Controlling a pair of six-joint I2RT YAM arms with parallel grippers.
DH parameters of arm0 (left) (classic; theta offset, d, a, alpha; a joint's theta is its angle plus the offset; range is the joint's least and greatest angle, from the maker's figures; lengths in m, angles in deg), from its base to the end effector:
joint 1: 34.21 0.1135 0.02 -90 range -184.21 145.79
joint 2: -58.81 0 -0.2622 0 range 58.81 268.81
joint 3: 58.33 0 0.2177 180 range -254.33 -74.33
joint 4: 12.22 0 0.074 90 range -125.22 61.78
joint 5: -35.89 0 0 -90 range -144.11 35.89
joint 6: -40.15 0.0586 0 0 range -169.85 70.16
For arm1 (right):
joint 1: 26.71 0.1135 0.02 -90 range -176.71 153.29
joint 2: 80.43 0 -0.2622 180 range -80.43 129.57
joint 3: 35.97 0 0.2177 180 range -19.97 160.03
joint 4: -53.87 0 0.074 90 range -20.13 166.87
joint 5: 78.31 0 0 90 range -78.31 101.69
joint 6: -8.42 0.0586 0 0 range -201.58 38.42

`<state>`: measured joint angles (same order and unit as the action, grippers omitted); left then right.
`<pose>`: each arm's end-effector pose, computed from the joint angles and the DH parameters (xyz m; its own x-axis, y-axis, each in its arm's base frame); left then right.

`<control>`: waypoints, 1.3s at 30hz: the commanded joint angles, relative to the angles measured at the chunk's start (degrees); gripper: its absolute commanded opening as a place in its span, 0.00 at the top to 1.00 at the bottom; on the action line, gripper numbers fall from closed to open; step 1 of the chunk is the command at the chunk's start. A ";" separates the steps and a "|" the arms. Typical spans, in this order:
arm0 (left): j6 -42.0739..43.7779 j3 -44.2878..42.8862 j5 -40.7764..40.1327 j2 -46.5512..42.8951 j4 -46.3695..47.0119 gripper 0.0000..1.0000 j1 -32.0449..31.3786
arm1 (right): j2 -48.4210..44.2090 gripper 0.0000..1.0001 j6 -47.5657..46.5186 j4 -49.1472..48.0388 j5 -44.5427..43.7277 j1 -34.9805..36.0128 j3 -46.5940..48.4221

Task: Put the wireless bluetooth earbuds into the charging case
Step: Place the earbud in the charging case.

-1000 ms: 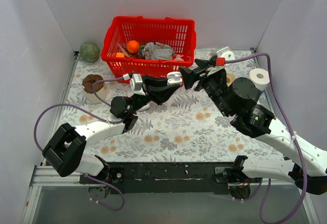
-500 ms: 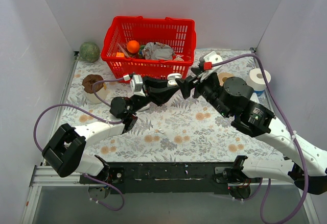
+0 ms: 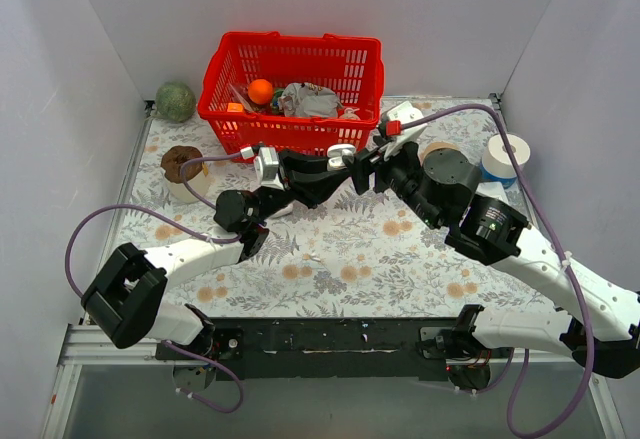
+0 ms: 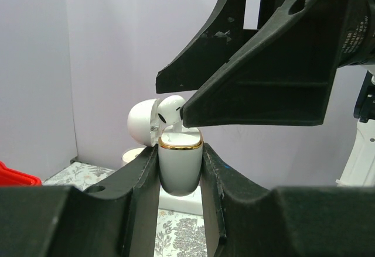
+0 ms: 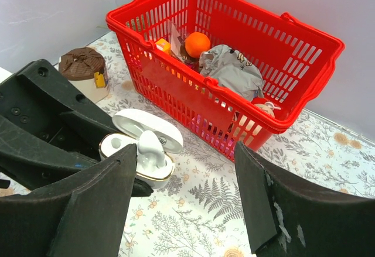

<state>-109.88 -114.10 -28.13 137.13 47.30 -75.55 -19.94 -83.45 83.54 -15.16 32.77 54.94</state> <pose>0.1851 -0.1971 0.3630 -0.5165 -0.5829 -0.6273 0.8190 -0.1224 -0.5605 0.1268 0.1630 0.4536 0.0242 -0.0162 -0.9996 -0.5387 0.8421 -0.0267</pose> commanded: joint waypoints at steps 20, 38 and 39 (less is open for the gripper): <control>1.23 0.57 -0.40 -3.09 7.71 1.00 0.21 | -4.67 0.24 0.11 -8.38 4.26 -1.12 -1.69; 0.53 1.71 1.36 -3.35 10.60 1.00 0.21 | -1.16 0.24 0.29 -4.80 1.81 -1.21 2.87; 0.53 1.89 1.62 -3.44 10.78 1.00 0.21 | -1.16 0.24 0.20 -4.79 1.72 -1.21 2.87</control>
<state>-109.68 -113.16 -27.67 136.10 47.35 -75.55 -20.97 -83.25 79.52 -12.35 31.79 54.88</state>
